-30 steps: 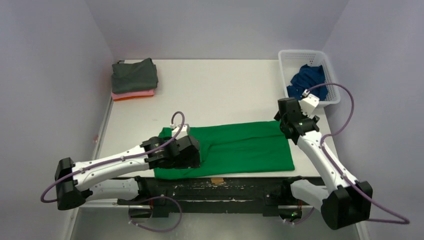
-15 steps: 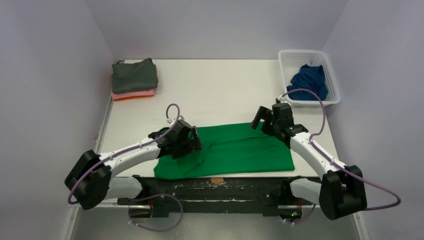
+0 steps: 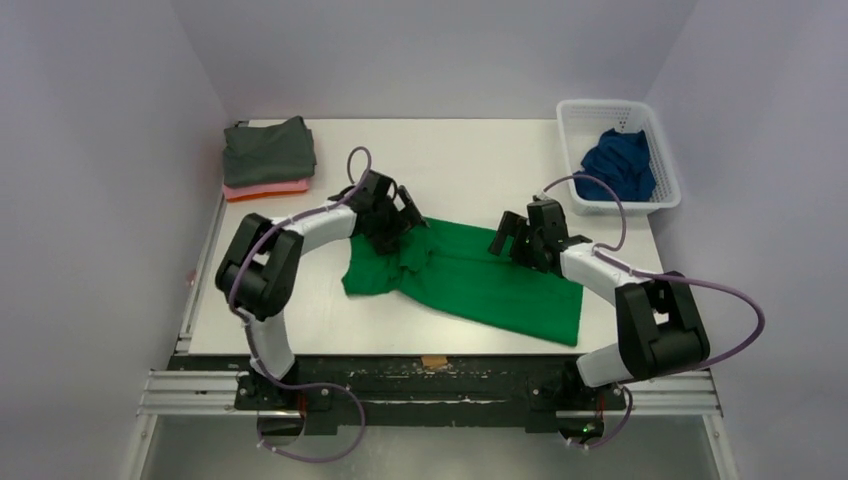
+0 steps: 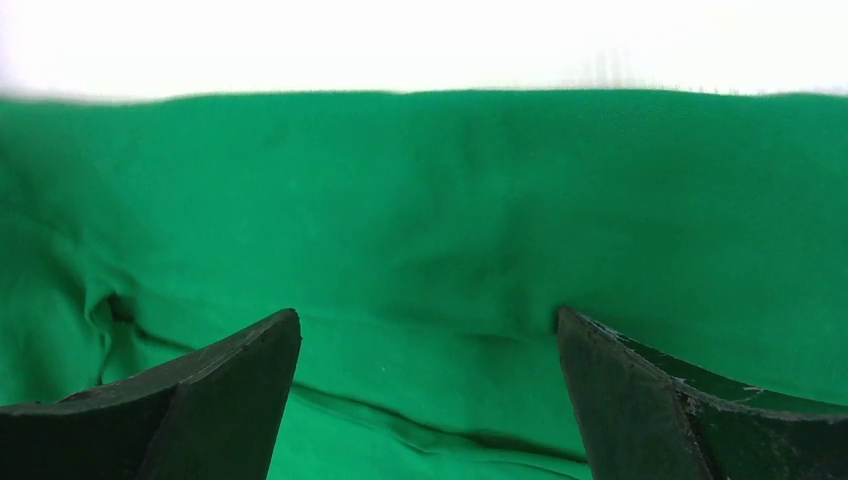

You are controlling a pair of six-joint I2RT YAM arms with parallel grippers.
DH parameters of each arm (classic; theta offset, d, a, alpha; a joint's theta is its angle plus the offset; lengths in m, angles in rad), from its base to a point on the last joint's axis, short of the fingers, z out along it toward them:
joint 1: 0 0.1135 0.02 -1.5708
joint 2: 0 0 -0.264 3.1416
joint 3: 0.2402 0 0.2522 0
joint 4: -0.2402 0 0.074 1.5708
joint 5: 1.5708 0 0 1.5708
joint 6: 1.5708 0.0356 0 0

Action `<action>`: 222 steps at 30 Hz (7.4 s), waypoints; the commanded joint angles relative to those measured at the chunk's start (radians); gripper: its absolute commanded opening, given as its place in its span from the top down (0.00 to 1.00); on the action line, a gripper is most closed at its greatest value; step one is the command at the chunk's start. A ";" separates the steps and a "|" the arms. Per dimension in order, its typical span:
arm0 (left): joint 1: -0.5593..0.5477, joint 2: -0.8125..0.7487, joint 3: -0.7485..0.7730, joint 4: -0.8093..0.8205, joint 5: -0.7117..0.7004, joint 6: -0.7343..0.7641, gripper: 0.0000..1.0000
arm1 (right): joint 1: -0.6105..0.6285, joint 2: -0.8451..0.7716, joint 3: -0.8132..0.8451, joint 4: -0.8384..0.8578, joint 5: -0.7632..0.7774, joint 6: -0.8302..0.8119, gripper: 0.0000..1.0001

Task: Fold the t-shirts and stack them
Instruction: Rotate the tshirt 90 degrees, then grab the bottom of the folded rectangular tshirt with both arms, then fold the folded rectangular tshirt in 1/3 of the way, then grab one side of the 2/3 rectangular tshirt with both arms, then fold the long partially folded tshirt into a neat square

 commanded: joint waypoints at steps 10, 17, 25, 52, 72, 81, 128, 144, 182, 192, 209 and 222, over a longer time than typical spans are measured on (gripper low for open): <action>0.182 0.665 1.028 -0.401 0.230 0.257 0.00 | 0.002 0.046 0.099 -0.063 0.102 -0.043 0.01; 0.236 0.810 1.190 -0.255 0.357 0.210 0.00 | 0.028 0.080 0.058 -0.101 0.024 -0.034 0.04; 0.244 0.979 1.340 0.056 0.409 -0.019 0.00 | 0.321 -0.036 -0.069 -0.101 -0.041 0.146 0.04; 0.211 0.237 1.035 -0.238 0.378 0.441 0.00 | 0.688 -0.265 0.125 -0.286 0.202 0.100 0.04; -0.425 -0.884 -0.636 -0.194 -0.304 0.014 0.05 | 0.692 -0.313 -0.093 -0.392 0.240 0.201 0.30; -0.486 -0.723 -0.661 -0.138 -0.328 -0.066 0.37 | 0.690 -0.312 -0.168 -0.362 0.250 0.267 0.36; -0.112 -0.406 -0.098 -0.180 -0.252 0.203 1.00 | 0.390 -0.015 0.334 -0.237 0.133 0.035 1.00; 0.139 -0.048 0.202 -0.175 -0.090 0.274 1.00 | 0.198 0.426 0.739 -0.176 -0.001 -0.120 1.00; 0.123 -0.319 -0.347 0.004 -0.013 0.234 0.29 | 0.114 0.155 0.123 0.083 -0.215 -0.020 0.47; 0.123 -0.187 -0.289 0.021 0.008 0.236 0.59 | 0.132 0.216 0.113 0.102 -0.243 -0.019 0.58; 0.007 -0.449 -0.457 -0.067 -0.033 0.219 1.00 | 0.227 0.027 0.008 -0.033 -0.207 0.023 1.00; -0.125 -1.241 -0.516 -0.459 -0.095 0.167 1.00 | 0.386 -0.479 0.035 -0.295 -0.194 0.052 1.00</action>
